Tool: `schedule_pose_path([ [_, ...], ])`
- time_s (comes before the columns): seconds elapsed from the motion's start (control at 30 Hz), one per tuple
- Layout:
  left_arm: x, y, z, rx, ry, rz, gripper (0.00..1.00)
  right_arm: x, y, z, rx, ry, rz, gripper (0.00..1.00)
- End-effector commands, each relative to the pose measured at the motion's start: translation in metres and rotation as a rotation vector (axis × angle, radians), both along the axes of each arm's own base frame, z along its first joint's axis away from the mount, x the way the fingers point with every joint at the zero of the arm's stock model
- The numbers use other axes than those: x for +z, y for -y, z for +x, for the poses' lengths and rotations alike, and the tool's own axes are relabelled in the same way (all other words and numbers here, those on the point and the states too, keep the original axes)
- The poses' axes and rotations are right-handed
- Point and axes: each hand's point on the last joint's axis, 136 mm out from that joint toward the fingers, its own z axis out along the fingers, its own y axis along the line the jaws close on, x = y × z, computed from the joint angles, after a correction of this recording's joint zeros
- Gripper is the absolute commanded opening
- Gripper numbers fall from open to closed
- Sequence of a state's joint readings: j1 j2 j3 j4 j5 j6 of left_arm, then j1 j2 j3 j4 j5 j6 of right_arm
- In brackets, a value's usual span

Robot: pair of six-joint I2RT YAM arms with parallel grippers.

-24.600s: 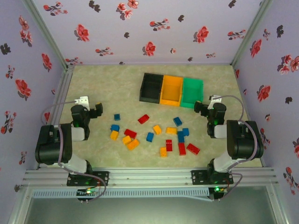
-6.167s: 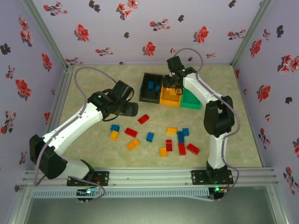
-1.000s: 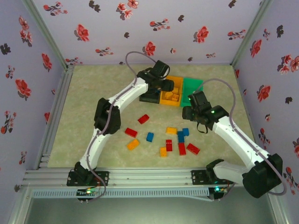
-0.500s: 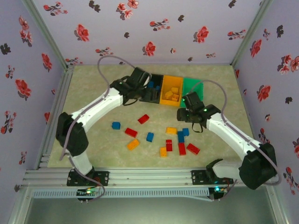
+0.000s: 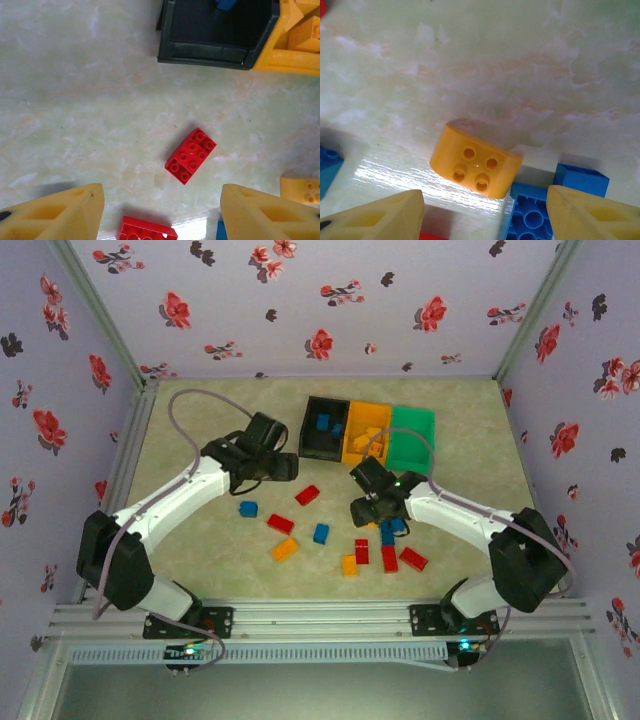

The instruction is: Sort the legos into containers by color

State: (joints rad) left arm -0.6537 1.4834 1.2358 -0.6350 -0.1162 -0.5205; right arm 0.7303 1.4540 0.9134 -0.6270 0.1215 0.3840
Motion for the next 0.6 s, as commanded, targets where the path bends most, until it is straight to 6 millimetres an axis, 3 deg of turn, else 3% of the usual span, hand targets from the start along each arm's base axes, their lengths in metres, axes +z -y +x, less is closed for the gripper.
schedule_pose_path([
  [0.0, 0.007, -0.007, 0.004, 0.034, 0.029, -0.009, 0.63, -0.011, 0.008, -0.009, 0.039, -0.034, -0.084, 0.69],
  [0.23, 0.007, -0.008, 0.005, 0.035, 0.026, -0.005, 0.63, -0.027, 0.005, -0.013, 0.064, -0.076, -0.137, 0.69],
  [0.57, 0.005, -0.010, 0.003, 0.038, 0.017, 0.002, 0.63, -0.036, 0.009, 0.002, 0.035, -0.061, -0.205, 0.64],
])
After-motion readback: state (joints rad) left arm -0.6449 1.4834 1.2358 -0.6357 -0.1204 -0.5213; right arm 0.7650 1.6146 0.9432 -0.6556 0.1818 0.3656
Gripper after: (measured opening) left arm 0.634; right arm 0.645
